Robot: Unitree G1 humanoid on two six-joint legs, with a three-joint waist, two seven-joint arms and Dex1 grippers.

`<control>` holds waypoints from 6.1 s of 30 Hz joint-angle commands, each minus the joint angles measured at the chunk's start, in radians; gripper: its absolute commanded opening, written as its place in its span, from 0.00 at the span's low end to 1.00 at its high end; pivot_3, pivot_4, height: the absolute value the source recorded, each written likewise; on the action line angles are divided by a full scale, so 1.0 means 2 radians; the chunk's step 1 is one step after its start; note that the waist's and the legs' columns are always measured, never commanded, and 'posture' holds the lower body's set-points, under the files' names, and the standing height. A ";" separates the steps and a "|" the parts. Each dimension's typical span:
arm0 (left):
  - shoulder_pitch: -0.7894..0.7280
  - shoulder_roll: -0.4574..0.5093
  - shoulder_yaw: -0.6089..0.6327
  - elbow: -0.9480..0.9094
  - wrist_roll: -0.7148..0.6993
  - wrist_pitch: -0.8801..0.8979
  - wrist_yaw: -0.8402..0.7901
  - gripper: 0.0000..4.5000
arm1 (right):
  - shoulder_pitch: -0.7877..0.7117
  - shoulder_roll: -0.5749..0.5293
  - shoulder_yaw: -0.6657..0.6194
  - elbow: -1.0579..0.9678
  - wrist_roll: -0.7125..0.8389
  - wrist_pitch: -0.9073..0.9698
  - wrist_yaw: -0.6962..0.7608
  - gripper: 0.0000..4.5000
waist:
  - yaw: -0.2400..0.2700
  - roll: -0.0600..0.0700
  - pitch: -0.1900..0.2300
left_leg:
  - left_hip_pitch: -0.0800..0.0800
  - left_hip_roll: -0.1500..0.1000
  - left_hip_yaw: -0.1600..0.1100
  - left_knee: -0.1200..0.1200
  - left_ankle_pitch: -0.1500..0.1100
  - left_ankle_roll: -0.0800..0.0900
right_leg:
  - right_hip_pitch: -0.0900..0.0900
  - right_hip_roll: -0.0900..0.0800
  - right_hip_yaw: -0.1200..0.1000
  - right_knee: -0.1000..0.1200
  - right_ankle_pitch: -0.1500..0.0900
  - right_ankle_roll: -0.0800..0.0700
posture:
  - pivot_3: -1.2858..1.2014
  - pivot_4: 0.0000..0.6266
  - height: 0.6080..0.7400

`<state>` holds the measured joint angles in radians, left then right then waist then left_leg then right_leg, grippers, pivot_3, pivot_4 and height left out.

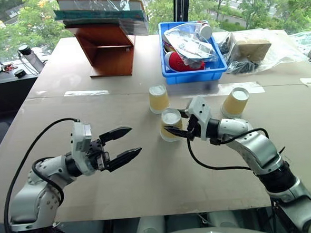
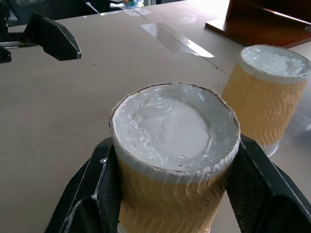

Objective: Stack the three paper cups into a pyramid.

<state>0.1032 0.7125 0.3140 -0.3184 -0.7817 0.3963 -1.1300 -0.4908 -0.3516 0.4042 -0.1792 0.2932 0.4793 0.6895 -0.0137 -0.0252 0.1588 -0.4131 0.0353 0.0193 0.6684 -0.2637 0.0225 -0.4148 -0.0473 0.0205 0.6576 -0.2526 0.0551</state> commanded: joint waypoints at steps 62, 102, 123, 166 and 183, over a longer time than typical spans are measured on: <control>-0.119 0.001 -0.029 0.047 0.003 -0.002 -0.042 1.00 | 0.126 -0.099 -0.282 -0.165 0.014 0.121 -0.169 0.98 | 0.000 0.000 0.000 | 0.000 -0.002 0.000 0.001 0.000 0.000 | 0.000 0.000 0.000 0.002 0.000 0.000 | 0.52 0.24 1.00; -0.120 0.022 -0.004 -0.013 -0.038 0.053 -0.010 1.00 | 0.170 -0.100 -0.195 -0.199 0.078 0.086 -0.043 0.49 | 0.000 0.000 0.000 | 0.000 -0.001 -0.001 0.001 0.000 0.000 | 0.001 0.000 0.000 0.002 0.000 0.000 | 0.52 0.24 1.00; -0.140 0.030 -0.013 -0.028 -0.042 0.079 0.012 1.00 | 0.181 -0.111 -0.110 -0.185 0.021 0.048 -0.018 0.49 | 0.000 0.000 0.000 | 0.001 -0.002 -0.002 0.001 0.000 0.000 | 0.001 0.000 -0.001 0.002 0.000 0.000 | 0.52 0.24 1.00; -0.349 -0.081 -0.187 0.344 0.229 -0.102 0.084 1.00 | 0.430 -0.169 -0.435 -0.403 0.252 -0.040 0.030 1.00 | 0.010 0.000 -0.001 | 0.001 -0.004 -0.001 0.002 0.000 0.000 | 0.003 0.000 -0.001 0.002 0.000 0.000 | 0.52 0.24 1.00; -0.506 -0.188 -0.166 0.675 0.292 -0.269 0.054 0.76 | 0.489 -0.170 -0.464 -0.434 0.254 -0.057 -0.001 1.00 | 0.013 -0.001 -0.001 | 0.000 -0.005 -0.002 0.005 0.000 0.000 | 0.003 0.000 -0.002 0.003 0.000 0.000 | 0.52 0.24 1.00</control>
<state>-0.8853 0.3409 -0.0371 1.0126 -0.2061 -0.1095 -1.0117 0.4847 -0.6860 -0.4919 -1.0113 0.7911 0.3862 0.6974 0.0122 -0.0269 0.1564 -0.4139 0.0263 0.0155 0.6783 -0.2636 0.0229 -0.4090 -0.0472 0.0155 0.6630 -0.2522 0.0559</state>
